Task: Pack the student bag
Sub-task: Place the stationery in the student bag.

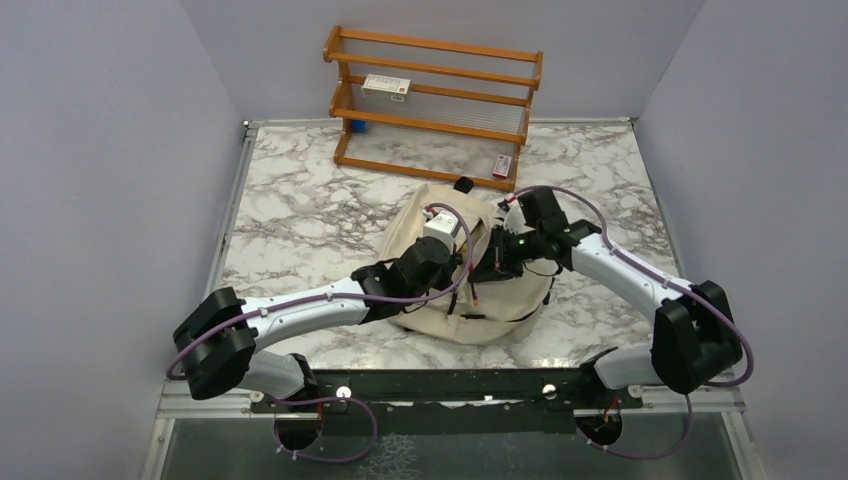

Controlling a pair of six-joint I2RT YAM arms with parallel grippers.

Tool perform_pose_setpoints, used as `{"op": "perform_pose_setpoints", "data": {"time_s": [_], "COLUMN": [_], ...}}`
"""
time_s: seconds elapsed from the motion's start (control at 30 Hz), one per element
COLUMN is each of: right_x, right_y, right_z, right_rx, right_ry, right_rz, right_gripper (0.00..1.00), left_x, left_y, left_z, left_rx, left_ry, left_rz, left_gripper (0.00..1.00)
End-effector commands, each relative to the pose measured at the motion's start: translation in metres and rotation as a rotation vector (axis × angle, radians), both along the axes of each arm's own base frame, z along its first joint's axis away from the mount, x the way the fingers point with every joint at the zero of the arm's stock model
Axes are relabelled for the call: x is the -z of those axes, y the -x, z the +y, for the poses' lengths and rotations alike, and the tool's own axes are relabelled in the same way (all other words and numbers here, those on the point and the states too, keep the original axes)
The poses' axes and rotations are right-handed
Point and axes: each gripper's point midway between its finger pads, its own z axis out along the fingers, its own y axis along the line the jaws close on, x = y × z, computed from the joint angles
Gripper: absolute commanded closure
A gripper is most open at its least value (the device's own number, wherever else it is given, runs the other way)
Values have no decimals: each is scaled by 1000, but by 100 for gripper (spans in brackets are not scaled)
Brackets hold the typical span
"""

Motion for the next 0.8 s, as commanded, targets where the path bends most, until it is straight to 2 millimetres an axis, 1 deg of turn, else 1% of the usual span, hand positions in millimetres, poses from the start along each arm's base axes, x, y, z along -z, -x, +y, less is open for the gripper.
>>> {"op": "perform_pose_setpoints", "data": {"time_s": [0.0,0.23,0.3,0.37,0.57,0.63,0.7,0.77], "right_x": [-9,-4,-1,-1,-18,-23,-25,-22], "right_y": [-11,-22,-28,-35,-58,-63,-70,-76], "right_z": [10,24,26,30,48,53,55,54], "right_rx": [-57,-93,-89,-83,-31,-7,39,97], "right_ry": [-14,-55,-50,-58,-144,-182,-195,-194], "right_rz": [-27,6,9,5,-14,-14,-18,-24], "right_gripper": [99,99,99,99,99,99,99,99], "left_x": [-33,-26,-26,-26,-24,-22,-20,-21], "left_y": [-2,4,5,6,9,10,11,12], "left_z": [-14,-16,-16,-15,-15,-15,-14,-14], "left_rx": [43,91,94,98,113,115,115,112], "left_ry": [96,83,83,82,74,75,77,82], "left_rz": [-70,-60,-59,-59,-51,-42,-36,-33], "left_gripper": [100,100,100,100,100,100,100,100]}}
